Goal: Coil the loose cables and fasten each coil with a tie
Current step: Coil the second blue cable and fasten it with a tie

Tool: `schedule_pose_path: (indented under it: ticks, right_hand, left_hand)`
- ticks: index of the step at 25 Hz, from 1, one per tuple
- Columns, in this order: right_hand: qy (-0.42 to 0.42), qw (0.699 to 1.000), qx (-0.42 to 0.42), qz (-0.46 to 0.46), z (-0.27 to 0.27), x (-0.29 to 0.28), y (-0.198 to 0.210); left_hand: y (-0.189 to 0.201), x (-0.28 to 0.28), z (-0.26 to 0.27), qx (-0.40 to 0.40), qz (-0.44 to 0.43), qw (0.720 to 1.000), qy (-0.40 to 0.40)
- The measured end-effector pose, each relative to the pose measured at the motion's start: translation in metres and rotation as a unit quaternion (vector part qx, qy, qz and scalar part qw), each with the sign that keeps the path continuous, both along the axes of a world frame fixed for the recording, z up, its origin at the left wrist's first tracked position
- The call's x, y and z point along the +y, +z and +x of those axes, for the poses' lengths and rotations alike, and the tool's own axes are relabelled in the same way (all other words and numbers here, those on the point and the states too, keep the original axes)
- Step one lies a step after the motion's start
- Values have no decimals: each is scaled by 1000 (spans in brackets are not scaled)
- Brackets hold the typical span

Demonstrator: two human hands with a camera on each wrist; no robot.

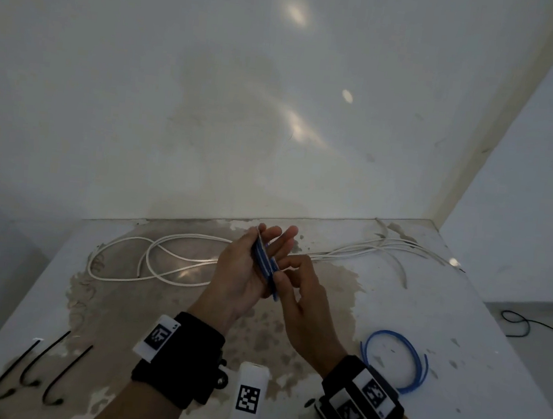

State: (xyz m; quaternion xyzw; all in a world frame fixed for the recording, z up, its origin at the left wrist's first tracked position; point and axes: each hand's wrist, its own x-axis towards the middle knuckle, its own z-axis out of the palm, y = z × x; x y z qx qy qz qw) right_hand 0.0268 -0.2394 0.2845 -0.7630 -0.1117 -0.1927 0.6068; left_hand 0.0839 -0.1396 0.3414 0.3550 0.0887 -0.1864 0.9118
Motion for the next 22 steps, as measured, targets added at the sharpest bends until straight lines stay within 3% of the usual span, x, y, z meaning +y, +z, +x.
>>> schedule_pose_path:
  ticks: [3, 5, 8, 12, 16, 19, 20, 22]
  right_hand:
    - [-14, 999, 35, 8, -3, 6, 2]
    - [-13, 998, 57, -10, -3, 7, 1]
    - [14, 996, 78, -52, -1, 3, -6]
    - [58, 988, 110, -90, -1, 3, -20]
    - [75, 974, 210, 29, 2, 10, -38]
    - [97, 917, 345, 173, 11, 7, -62]
    - [101, 894, 382, 211, 13, 9, -69]
    - [98, 873, 423, 222, 16, 15, -82]
  left_hand:
    - [-6, -5, -1, -128, 175, 976, 13]
    - [-12, -6, -3, -171, 250, 953, -2]
    - [-22, -4, -5, -192, 303, 933, -31]
    - [-33, 12, -11, -150, 332, 927, -88]
    - [-61, 59, -12, -119, 493, 851, -136]
    - [-119, 140, -13, -41, 551, 830, -79]
    - [-144, 176, -18, -11, 590, 805, -64]
    - [-194, 242, -35, 45, 681, 728, -65]
